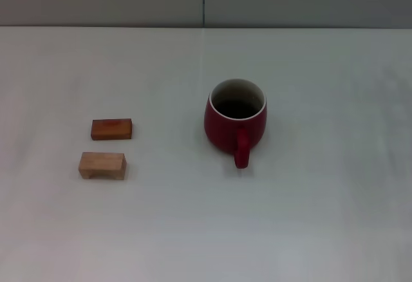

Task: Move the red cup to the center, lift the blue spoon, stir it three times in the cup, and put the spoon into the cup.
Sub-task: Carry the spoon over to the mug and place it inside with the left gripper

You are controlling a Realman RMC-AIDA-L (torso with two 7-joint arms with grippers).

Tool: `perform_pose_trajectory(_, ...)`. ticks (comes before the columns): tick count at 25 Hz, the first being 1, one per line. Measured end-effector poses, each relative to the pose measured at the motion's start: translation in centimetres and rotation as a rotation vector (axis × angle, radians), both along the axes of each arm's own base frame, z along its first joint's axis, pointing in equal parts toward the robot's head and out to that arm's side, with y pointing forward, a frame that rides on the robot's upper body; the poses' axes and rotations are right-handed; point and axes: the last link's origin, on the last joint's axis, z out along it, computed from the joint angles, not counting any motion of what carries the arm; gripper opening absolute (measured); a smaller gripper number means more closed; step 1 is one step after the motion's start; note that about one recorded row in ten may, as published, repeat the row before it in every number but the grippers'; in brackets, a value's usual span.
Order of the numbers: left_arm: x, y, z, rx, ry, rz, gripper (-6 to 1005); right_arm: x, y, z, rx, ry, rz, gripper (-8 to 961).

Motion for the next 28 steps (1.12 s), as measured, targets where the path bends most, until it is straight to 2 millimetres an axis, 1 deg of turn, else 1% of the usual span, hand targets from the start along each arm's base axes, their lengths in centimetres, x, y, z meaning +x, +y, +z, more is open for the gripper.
perform_pose_trajectory(2,0.7,0.2,0.6,-0.058,0.043,-0.019,168,0.1,0.0,0.0,0.001,0.002,-0.004,43)
perform_pose_trajectory(3,0.7,0.2,0.6,-0.058,0.043,-0.019,168,0.1,0.0,0.0,0.001,0.002,-0.004,43)
perform_pose_trajectory(4,1.3,0.4,0.9,-0.096,0.079,-0.026,168,0.1,0.0,0.0,-0.001,0.006,-0.008,43)
perform_pose_trajectory(5,1.3,0.4,0.9,-0.096,0.079,-0.026,168,0.1,0.0,0.0,-0.001,0.006,-0.008,43)
perform_pose_trajectory(8,2.4,0.8,1.0,-0.151,0.133,-0.052,168,0.1,0.0,-0.1,-0.002,0.018,-0.013,44)
perform_pose_trajectory(9,3.1,1.2,0.8,-0.185,0.160,-0.072,168,0.1,0.0,-0.2,-0.002,0.021,-0.014,44)
perform_pose_trajectory(11,3.4,1.3,0.6,-0.201,0.171,-0.081,168,0.1,0.0,-0.2,-0.003,0.023,-0.015,44)
perform_pose_trajectory(12,4.1,1.7,0.4,-0.233,0.190,-0.102,168,0.1,0.0,-0.3,-0.006,0.026,-0.016,43)
perform_pose_trajectory(13,4.1,1.7,0.4,-0.233,0.190,-0.102,168,0.1,0.0,-0.3,-0.006,0.026,-0.016,43)
perform_pose_trajectory(15,5.0,2.0,0.3,-0.279,0.214,-0.137,168,0.1,0.0,-0.4,-0.008,0.029,-0.018,43)
perform_pose_trajectory(16,5.0,2.0,0.3,-0.279,0.214,-0.137,168,0.1,0.0,-0.4,-0.008,0.029,-0.018,43)
perform_pose_trajectory(17,5.5,2.0,0.3,-0.305,0.226,-0.159,168,0.1,0.0,-0.4,-0.008,0.030,-0.019,44)
perform_pose_trajectory(18,5.5,2.0,0.3,-0.305,0.226,-0.159,168,0.1,0.0,-0.4,-0.008,0.030,-0.019,44)
perform_pose_trajectory(19,6.0,2.0,0.4,-0.336,0.238,-0.188,168,0.1,0.0,-0.4,-0.009,0.031,-0.019,44)
perform_pose_trajectory(21,6.3,1.9,0.4,-0.350,0.243,-0.203,168,0.1,0.0,-0.4,-0.009,0.032,-0.019,44)
perform_pose_trajectory(22,6.8,1.9,0.3,-0.376,0.254,-0.226,168,0.0,0.0,-0.4,-0.008,0.034,-0.018,43)
perform_pose_trajectory(23,6.8,1.9,0.3,-0.376,0.254,-0.226,168,0.0,0.0,-0.4,-0.008,0.034,-0.018,43)
perform_pose_trajectory(24,7.4,1.9,0.1,-0.400,0.272,-0.244,168,0.0,0.1,-0.5,-0.008,0.036,-0.016,43)
perform_pose_trajectory(28,8.0,2.1,-0.4,-0.427,0.297,-0.261,168,-0.2,0.1,-0.5,-0.006,0.041,-0.013,43)
